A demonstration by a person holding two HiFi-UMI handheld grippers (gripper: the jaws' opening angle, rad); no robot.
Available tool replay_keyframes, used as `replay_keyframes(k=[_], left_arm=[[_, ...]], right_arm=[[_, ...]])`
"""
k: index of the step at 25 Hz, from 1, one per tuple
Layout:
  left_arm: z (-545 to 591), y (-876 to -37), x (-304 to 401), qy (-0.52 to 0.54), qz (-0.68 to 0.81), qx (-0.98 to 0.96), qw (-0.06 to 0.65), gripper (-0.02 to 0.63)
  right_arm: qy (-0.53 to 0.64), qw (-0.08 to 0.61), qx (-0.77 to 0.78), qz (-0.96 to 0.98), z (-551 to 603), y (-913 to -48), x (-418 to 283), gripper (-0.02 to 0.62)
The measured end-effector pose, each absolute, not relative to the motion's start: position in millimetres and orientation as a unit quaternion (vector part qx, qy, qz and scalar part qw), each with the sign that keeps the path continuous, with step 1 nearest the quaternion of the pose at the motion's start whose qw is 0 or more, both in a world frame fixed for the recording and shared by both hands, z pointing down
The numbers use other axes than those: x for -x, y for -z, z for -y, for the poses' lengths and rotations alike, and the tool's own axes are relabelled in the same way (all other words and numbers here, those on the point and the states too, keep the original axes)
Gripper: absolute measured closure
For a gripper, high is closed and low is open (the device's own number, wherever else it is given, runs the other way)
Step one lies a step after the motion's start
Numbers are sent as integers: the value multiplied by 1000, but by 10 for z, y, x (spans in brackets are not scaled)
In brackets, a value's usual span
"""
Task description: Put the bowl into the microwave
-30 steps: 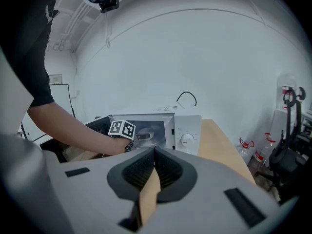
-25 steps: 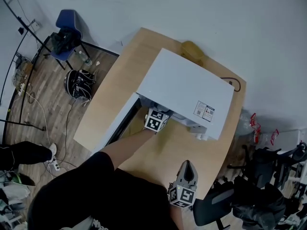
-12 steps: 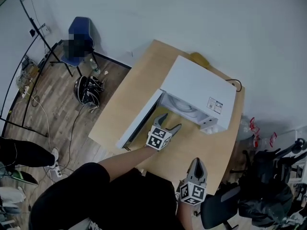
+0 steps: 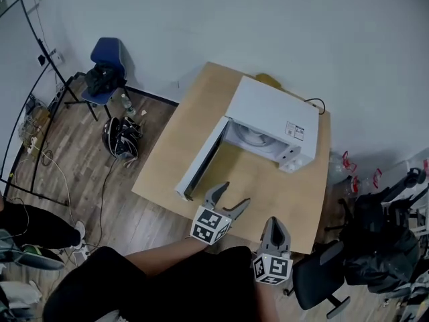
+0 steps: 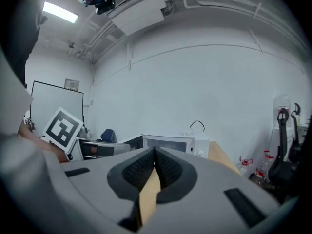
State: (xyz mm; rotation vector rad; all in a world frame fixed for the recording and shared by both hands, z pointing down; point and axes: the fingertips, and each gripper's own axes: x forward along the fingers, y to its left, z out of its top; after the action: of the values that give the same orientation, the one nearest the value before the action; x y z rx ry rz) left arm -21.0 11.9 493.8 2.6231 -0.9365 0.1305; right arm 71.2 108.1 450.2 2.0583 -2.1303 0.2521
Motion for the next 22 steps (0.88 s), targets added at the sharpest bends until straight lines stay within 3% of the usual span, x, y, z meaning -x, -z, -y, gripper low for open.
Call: replay_keyframes(k=[5,6,7,8,22], left_arm=[[-725,-4579,313,-15,317,-934,167,275],[-871,-4513,324,-5,315,-934,167,348],[-1021,-4448,334,4,315,-935,163,485],[-1171,-4391,340,11,317,-935,156,559],[-3074,-4239,400,-1,425,-899,107,592]], right_arm=[[-61,77,-663,742,-1335,-4307,-555,535],[-58,73,-659,746,-1421,-4267,-543,535],[-54,69,-657,749,-1514,-4219,-536,535],[-48,64,-655,751,-1614,-4165,-535,535],[-86,22,-630,772,-3336,-4079,-611,535]])
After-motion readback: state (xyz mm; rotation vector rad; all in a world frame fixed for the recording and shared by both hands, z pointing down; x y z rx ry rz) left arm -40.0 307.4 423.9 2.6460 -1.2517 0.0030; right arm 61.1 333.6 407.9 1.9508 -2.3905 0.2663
